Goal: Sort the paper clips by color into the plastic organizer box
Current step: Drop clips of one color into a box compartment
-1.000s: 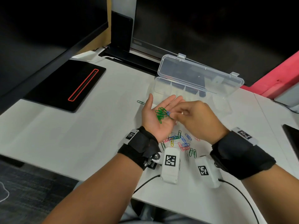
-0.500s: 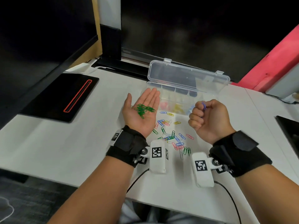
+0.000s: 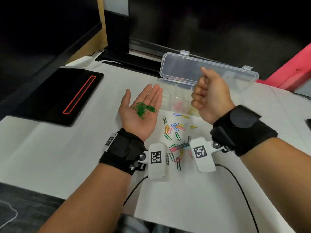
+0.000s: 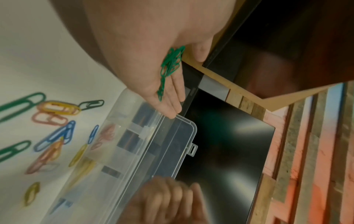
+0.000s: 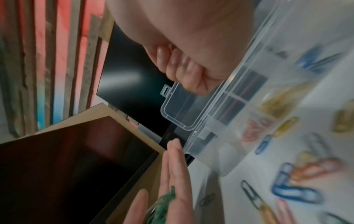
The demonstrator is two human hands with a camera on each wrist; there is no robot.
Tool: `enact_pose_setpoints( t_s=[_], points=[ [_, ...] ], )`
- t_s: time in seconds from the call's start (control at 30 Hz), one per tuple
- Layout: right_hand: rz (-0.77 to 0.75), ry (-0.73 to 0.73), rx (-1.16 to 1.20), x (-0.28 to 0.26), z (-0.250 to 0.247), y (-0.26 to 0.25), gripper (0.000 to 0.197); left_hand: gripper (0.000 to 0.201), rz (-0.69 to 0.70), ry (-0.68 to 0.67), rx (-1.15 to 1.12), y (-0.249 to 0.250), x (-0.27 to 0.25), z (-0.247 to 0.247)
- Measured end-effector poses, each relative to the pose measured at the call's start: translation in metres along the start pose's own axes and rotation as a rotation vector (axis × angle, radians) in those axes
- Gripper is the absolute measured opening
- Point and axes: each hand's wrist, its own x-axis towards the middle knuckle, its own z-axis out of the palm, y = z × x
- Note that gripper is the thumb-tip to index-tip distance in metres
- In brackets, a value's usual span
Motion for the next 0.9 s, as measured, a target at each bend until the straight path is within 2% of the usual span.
enact_pose_setpoints(
  t_s=[0.2,0.3,0.67,0.9],
  points=[
    [-0.150,-0.075,-0.050,0.041,0.054,-0.006,0.051,0.059,0.004,0.012,-0.016,0.002,0.003,0.000],
    [-0.177,-0.050,-0.138,0.054,0.068,0.007,0.049,0.059,0.005,0.011,-0.036,0.003,0.003,0.001],
    [-0.205,0.017,-0.280,0.063,0.066,0.013,0.048,0.058,-0.005,-0.002,0.004,-0.001,0.004,0.002],
    [-0.219,-0.029,-0.190,0.038,0.046,0.002,0.040,0.059,0.009,-0.012,0.045,0.000,0.002,0.002]
  ],
)
